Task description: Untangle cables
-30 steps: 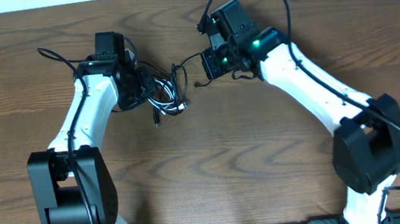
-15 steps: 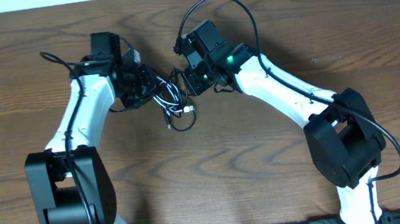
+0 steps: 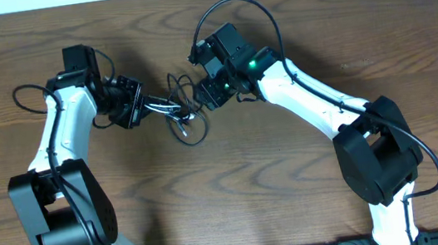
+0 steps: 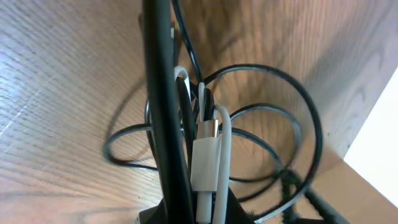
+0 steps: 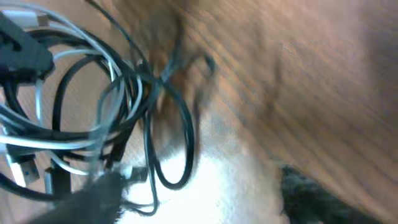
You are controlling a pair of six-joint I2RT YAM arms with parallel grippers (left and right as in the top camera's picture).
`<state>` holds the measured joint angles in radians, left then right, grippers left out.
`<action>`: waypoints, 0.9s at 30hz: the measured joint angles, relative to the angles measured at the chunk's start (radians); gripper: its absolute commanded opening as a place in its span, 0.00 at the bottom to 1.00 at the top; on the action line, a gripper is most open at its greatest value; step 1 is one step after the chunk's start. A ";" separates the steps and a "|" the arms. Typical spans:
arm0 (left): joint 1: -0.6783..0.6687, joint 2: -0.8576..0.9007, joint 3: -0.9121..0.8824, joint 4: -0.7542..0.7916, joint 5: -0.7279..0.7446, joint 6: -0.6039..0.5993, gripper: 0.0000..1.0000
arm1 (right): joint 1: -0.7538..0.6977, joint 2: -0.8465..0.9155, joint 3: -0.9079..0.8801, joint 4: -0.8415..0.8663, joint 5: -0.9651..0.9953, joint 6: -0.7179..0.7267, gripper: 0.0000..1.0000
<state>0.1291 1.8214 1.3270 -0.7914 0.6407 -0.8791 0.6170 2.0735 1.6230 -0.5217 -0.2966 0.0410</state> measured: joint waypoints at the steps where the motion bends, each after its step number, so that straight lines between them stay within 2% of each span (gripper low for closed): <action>1: 0.000 0.000 0.000 -0.002 -0.011 -0.008 0.08 | -0.003 0.000 0.001 0.003 0.001 -0.002 0.99; 7: 0.000 0.000 0.000 0.015 -0.056 -0.017 0.08 | -0.011 0.000 0.073 -0.130 -0.002 -0.012 0.99; 15: 0.000 0.000 0.000 0.004 -0.165 -0.098 0.08 | 0.045 0.000 0.199 -0.312 -0.047 -0.078 0.77; 18: 0.000 0.000 0.000 -0.031 -0.205 -0.157 0.08 | 0.093 0.000 0.200 -0.333 -0.056 -0.095 0.61; 19: 0.000 0.000 0.000 -0.040 -0.218 -0.174 0.08 | 0.108 0.000 0.200 -0.336 -0.059 -0.100 0.58; 24: 0.000 0.000 0.000 -0.089 -0.282 -0.286 0.08 | 0.177 0.000 0.200 -0.336 -0.067 -0.103 0.57; 27: 0.000 0.000 0.000 -0.095 -0.304 -0.335 0.08 | 0.211 0.000 0.200 -0.334 -0.066 -0.103 0.51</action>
<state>0.1291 1.8214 1.3270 -0.8864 0.3363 -1.2140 0.8276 2.0735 1.8229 -0.8558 -0.3626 -0.0624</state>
